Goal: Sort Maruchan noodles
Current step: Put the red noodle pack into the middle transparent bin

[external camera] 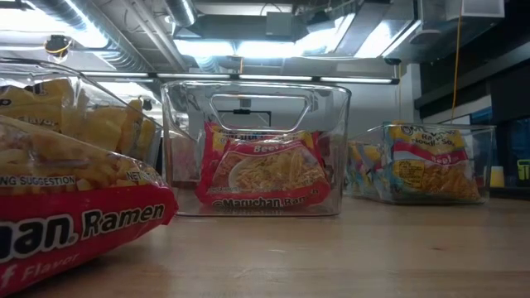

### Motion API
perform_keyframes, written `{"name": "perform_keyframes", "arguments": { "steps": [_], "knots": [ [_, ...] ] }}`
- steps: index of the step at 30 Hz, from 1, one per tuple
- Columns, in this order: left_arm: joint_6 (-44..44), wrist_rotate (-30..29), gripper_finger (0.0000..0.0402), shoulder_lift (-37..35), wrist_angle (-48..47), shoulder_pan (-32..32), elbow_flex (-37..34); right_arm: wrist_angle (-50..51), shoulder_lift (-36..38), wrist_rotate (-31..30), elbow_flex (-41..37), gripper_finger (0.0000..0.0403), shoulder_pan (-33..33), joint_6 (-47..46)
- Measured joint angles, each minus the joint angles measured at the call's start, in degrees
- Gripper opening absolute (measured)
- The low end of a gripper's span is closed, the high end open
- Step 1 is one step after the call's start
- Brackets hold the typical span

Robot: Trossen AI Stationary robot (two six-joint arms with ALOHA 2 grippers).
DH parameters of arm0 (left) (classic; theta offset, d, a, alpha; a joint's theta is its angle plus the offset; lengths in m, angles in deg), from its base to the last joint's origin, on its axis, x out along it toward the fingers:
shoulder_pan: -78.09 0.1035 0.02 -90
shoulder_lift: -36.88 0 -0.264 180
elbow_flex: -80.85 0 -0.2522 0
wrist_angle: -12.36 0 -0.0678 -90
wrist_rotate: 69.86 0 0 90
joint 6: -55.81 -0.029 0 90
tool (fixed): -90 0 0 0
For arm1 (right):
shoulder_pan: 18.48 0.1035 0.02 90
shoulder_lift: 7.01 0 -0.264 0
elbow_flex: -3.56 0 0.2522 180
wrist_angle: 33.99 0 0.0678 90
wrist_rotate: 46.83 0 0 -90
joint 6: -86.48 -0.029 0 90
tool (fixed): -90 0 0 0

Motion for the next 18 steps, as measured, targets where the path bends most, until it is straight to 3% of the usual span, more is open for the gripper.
{"name": "perform_keyframes", "arguments": {
  "steps": [18],
  "knots": [
    [-0.20, 1.52, 0.0051, 5.33, 0.44, 0.15, -0.02, 0.14, 0.00, 0.09, 0.00, 0.0188, 0.00, 0.02]
  ]
}}
